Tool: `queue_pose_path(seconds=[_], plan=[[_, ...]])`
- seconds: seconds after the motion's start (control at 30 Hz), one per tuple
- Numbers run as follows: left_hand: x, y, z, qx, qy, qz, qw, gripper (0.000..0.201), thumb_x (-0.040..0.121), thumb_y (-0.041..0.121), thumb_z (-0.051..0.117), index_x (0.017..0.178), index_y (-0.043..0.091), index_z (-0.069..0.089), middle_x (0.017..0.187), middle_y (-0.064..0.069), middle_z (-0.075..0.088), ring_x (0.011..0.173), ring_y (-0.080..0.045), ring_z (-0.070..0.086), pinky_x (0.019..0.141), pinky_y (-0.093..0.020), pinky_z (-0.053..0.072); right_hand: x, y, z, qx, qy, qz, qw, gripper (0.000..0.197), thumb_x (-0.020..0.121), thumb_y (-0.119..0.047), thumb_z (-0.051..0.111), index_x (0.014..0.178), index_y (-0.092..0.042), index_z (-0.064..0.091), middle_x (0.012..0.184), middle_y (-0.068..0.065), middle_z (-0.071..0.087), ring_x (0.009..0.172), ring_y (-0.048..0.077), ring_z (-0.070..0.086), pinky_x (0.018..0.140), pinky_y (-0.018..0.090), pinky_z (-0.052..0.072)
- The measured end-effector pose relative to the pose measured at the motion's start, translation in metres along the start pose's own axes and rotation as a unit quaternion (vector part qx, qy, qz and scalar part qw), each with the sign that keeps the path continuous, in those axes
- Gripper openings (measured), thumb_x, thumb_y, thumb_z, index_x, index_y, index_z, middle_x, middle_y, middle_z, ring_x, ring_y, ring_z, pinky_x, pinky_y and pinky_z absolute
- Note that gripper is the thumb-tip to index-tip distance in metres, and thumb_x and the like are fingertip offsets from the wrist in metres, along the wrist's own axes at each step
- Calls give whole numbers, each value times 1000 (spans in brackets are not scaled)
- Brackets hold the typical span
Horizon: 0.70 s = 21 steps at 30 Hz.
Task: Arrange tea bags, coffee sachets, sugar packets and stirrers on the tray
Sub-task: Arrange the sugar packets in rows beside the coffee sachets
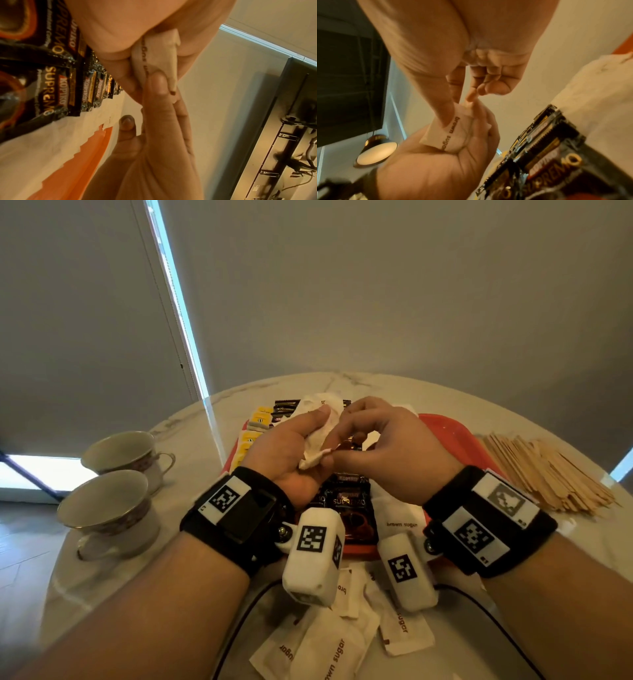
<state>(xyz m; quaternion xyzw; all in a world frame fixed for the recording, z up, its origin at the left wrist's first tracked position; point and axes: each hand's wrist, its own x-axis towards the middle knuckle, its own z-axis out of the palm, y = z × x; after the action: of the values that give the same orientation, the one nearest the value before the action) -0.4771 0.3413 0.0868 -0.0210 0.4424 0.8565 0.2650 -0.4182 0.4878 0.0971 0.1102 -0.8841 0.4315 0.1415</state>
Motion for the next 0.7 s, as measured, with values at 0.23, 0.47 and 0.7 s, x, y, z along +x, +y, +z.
queue_pose_path(seconds=[0.23, 0.47, 0.7], plan=[[0, -4, -5, 15, 17, 48, 999, 30, 98, 12, 65, 125, 0, 66, 115, -21, 76, 97, -31, 75, 74, -38, 65, -1, 8, -10, 373, 77, 120, 917, 11, 91, -6, 71, 100, -4, 65, 94, 13, 74, 84, 25, 74, 64, 32, 60], [-5, -8, 4, 62, -8, 95, 993, 55, 75, 23, 83, 125, 8, 65, 107, -14, 79, 96, -29, 78, 66, -35, 62, -3, 19, -11, 322, 105, 164, 926, 21, 88, -11, 76, 106, -2, 71, 95, 13, 77, 78, 21, 73, 66, 28, 59], [0, -10, -3, 147, -10, 129, 981, 50, 82, -10, 74, 128, 6, 64, 108, -12, 79, 96, -28, 78, 59, -28, 58, -1, 16, -10, 331, 136, 196, 913, 18, 95, -23, 68, 96, -5, 73, 85, 9, 76, 68, 16, 71, 57, 24, 55]])
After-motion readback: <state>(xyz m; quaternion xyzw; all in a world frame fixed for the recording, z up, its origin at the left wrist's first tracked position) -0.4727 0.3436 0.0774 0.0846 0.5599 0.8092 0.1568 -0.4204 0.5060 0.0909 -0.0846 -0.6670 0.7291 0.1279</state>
